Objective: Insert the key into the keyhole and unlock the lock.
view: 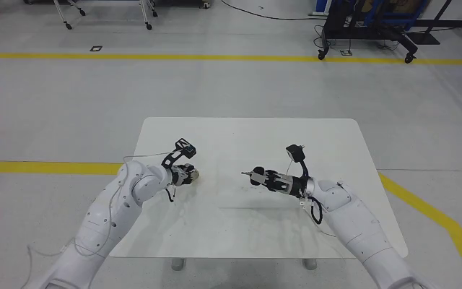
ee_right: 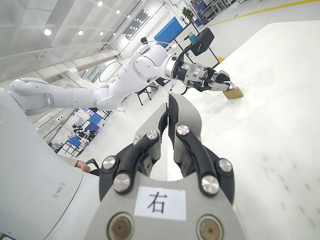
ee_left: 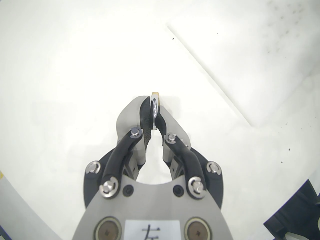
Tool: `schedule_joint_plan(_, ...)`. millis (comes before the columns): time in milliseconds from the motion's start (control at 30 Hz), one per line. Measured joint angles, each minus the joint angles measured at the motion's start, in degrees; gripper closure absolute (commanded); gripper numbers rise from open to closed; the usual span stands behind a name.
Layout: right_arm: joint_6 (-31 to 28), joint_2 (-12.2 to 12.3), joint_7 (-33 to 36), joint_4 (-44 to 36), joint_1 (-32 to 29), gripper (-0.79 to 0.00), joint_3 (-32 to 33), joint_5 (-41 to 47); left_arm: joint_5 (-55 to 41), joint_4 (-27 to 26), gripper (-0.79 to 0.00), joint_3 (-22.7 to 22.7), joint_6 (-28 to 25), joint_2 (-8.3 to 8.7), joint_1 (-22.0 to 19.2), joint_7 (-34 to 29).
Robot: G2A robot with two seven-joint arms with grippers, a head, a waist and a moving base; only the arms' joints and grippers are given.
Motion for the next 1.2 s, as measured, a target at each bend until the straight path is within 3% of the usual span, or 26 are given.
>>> schedule_joint_plan(533, 0.0, 0.0, 0.0, 0.0, 0.0, 0.0, 0.0, 0.0, 1.04, 1.9, 0.0, 0.97, 4.28, -1.17, 0.19, 5.49)
schedule_joint_plan(733, 0.0, 0.0, 0.0, 0.0, 0.0, 0.0, 0.0, 0.0, -5.43, 0.88, 0.0, -2.45, 1.48, -0.89, 1.55, 9.98)
schedule_joint_plan(1000, 0.04, 0.0, -0.04, -0.03, -0.03, 0.0, 0.01, 0.0, -5.38, 0.88, 0.0, -2.4, 1.47, -0.92, 1.6, 9.91)
schedule_joint_plan(1100, 1.73, -0.15, -2.53, -1.6, -0.9, 0.0, -0.14, -0.25, -11.14, 3.44, 0.0, -2.92, -2.52, -1.59, 1.06, 6.91)
schedule_joint_plan(1200, 3.15, -0.4, -5.61, -2.51, -1.39, 0.0, -0.4, -0.51, -28.38, 11.5, 0.0, -2.67, -6.16, -3.08, -3.59, -3.84)
